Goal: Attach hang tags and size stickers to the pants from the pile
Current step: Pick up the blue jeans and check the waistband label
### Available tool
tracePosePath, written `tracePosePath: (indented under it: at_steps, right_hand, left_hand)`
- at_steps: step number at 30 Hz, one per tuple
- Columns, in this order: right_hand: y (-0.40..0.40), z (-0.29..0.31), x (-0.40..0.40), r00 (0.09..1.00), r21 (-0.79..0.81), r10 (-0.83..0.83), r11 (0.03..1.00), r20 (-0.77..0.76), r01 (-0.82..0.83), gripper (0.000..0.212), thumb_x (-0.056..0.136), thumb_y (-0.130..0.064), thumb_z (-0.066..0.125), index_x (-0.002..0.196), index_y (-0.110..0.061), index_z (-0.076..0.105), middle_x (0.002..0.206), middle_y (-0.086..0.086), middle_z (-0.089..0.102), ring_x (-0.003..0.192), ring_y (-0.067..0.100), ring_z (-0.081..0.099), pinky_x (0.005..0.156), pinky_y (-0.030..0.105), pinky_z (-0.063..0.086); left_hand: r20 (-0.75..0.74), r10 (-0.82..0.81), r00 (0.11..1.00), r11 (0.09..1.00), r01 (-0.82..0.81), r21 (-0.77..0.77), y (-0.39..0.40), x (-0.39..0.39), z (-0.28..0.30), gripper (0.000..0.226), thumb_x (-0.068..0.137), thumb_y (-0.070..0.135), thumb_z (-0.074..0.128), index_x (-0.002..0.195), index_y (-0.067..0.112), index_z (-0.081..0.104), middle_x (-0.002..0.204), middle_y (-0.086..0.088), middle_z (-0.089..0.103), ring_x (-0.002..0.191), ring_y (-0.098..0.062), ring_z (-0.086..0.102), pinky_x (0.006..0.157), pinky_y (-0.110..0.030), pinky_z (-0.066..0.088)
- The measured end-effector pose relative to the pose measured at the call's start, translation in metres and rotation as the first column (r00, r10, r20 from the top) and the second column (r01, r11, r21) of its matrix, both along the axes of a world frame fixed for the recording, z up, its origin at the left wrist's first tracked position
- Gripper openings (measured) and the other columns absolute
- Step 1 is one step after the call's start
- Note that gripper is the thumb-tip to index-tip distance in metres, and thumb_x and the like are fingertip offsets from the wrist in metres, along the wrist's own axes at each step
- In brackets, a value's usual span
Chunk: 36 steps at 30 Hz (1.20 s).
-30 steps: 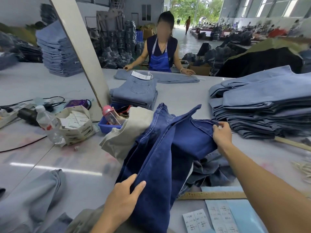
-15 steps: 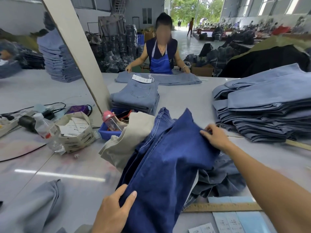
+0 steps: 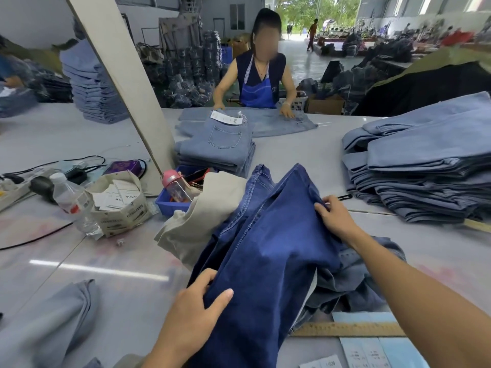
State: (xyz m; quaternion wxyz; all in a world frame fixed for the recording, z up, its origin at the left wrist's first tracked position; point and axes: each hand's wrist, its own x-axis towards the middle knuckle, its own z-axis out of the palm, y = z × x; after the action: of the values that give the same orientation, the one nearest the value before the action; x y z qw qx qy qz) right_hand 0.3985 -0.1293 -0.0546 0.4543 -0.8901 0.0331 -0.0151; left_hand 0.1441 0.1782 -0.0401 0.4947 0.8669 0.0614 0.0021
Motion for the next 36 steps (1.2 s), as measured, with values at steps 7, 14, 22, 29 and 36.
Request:
tracePosePath:
  at_steps: [7,14,22,29,36]
  right_hand:
    - [0.002,0.048,0.008,0.803,-0.087,-0.112,0.976,0.585,0.199,0.024,0.099,-0.031,0.059,0.118,-0.016,0.056,0.109,0.016,0.067,0.099,0.037,0.061,0.079,0.039,0.045]
    - [0.066,0.01,0.045,0.985,-0.509,0.08,0.848,-0.151,-0.147,0.051,0.104,-0.045,0.046,0.149,-0.021,0.042,0.149,0.014,0.046,0.136,0.038,0.04,0.108,0.056,0.037]
    - [0.104,0.056,0.026,0.993,-0.281,0.071,0.959,0.094,-0.042,0.036,0.097,-0.041,0.051,0.091,-0.011,0.069,0.096,0.014,0.074,0.089,0.035,0.069,0.079,0.042,0.057]
    - [0.147,0.123,0.003,0.859,-0.448,0.315,0.751,-0.404,-0.486,0.049,0.082,-0.049,0.074,0.089,-0.004,0.056,0.111,0.029,0.067,0.088,0.033,0.068,0.079,0.042,0.06]
    - [0.109,0.113,-0.048,0.975,-0.735,0.182,0.642,-0.129,-0.217,0.03,0.094,-0.013,0.052,0.122,-0.007,0.062,0.123,0.012,0.065,0.113,0.034,0.063,0.083,0.033,0.045]
  left_hand:
    - [0.066,0.016,0.998,0.973,0.0,-0.229,-0.011,-0.018,0.024,0.037,0.078,0.059,0.07,0.108,0.04,0.063,0.089,0.005,0.078,0.08,-0.013,0.075,0.073,-0.024,0.058]
    - [0.053,0.319,0.946,0.941,-0.323,0.095,-0.01,-0.008,-0.016,0.038,0.083,0.042,0.08,0.11,0.049,0.056,0.097,0.027,0.066,0.097,-0.001,0.062,0.083,-0.019,0.05]
    - [-0.026,0.208,0.978,0.978,-0.208,0.012,-0.001,0.026,0.002,0.069,0.072,0.05,0.087,0.127,0.038,0.047,0.119,0.016,0.065,0.111,-0.01,0.062,0.098,-0.034,0.052]
    - [0.059,-0.17,0.984,0.885,0.126,0.449,-0.119,0.02,0.057,0.028,0.097,0.027,0.049,0.123,0.026,0.039,0.11,-0.009,0.064,0.097,-0.042,0.061,0.067,-0.042,0.036]
    - [-0.272,-0.303,0.913,0.794,0.4,0.458,-0.21,0.016,0.064,0.038,0.108,0.012,0.034,0.143,0.006,0.047,0.142,-0.015,0.054,0.124,-0.035,0.054,0.092,-0.046,0.047]
